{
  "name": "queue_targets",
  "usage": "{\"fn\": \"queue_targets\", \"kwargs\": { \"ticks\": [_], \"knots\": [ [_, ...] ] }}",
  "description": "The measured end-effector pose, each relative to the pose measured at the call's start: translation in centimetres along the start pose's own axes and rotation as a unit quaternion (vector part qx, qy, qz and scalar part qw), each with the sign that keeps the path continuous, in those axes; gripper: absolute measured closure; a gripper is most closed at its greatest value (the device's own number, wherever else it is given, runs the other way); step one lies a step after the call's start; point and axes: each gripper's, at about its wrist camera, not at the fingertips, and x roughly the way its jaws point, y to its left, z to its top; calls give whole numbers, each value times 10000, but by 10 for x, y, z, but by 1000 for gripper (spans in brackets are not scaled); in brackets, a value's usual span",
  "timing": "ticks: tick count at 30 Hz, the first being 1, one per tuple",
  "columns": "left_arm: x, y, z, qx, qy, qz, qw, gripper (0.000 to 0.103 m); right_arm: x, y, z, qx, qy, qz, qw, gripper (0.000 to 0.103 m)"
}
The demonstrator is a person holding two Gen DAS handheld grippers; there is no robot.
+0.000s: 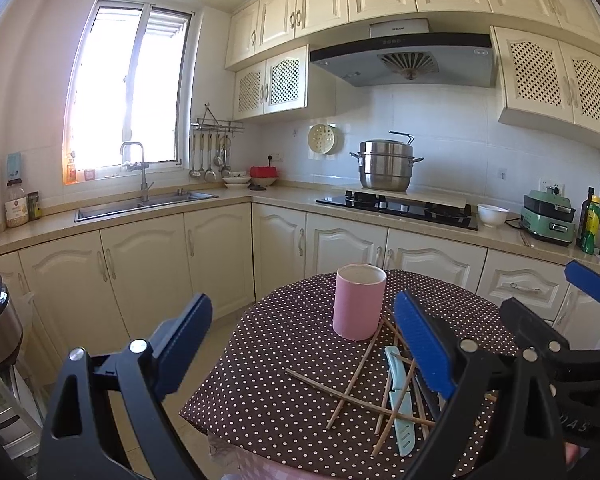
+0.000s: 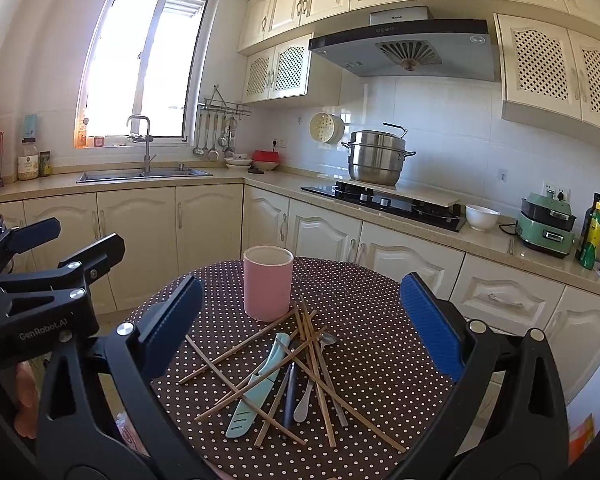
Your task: Organize utensils
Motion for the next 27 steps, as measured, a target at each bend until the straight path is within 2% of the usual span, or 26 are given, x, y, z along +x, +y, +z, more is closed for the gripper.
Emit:
{"fn": "queue_targets", "kwargs": {
  "ticks": [20,24,27],
  "knots": [
    [3,-49,5,351,88,54,9993,12,0,-46,-10,367,-22,-5,9993,6],
    [9,-54,5,327,214,18,9992,12,5,-55,-11,471,14,36,9989,6],
    [21,-54,5,265,481,-90,9985,12,13,-61,-11,483,105,72,9987,6]
  ]
}}
